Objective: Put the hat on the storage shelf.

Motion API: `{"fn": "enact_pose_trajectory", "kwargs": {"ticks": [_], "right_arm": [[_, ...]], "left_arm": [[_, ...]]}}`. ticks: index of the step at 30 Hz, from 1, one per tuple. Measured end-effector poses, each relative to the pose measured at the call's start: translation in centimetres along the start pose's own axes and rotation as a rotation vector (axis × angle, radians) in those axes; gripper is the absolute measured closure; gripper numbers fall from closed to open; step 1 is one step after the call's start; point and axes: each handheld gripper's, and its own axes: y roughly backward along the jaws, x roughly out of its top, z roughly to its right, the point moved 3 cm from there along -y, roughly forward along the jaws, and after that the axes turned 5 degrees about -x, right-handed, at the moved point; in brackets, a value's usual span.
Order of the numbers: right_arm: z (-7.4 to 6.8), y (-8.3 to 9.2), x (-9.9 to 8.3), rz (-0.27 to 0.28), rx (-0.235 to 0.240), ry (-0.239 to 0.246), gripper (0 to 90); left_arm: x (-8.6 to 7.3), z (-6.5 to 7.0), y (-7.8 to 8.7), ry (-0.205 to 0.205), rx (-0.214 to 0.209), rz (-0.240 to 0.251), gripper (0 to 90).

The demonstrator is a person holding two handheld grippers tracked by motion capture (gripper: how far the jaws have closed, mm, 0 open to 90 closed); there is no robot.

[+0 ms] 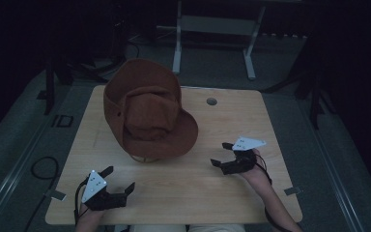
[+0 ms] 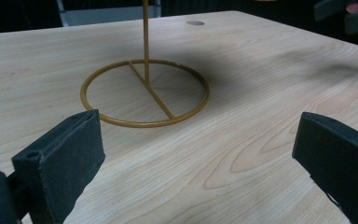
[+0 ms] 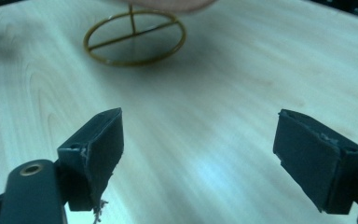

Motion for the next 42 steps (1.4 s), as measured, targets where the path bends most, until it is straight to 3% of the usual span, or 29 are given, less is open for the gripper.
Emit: {"fn": "enact_pose_trajectory", "kwargs": {"ticks": [8, 12, 21, 29, 36, 42], "right_arm": [[-0.7, 0.2, -2.9, -0.046, 0.003, 0.007, 15.3], [-0.7, 0.6, -4.0, -0.043, 0.004, -0.002, 15.4], [-0.3, 2.4, -6.0, -0.036, -0.053, -0.005, 14.7], [-0.5, 4.0, -7.2, -0.043, -0.105, 0.028, 14.0], [-0.2, 5.2, -8.1, -0.038, -0.125, 0.003, 14.0], [0.0, 5.2, -8.3, -0.035, -0.128, -0.001, 14.0]], "left_arm": [[0.0, 0.0, 0.0, 0.001, 0.002, -0.001, 2.3], [0.0, 0.0, 0.1, 0.003, 0.001, 0.002, 2.3], [0.0, -0.1, 0.1, 0.007, 0.007, 0.0, 2.3], [-0.1, 0.0, 0.1, 0.006, 0.007, -0.001, 2.3], [-0.1, -0.1, 0.2, 0.012, 0.009, 0.003, 2.3], [-0.1, -0.1, 0.3, 0.011, 0.01, 0.001, 2.4]]}}
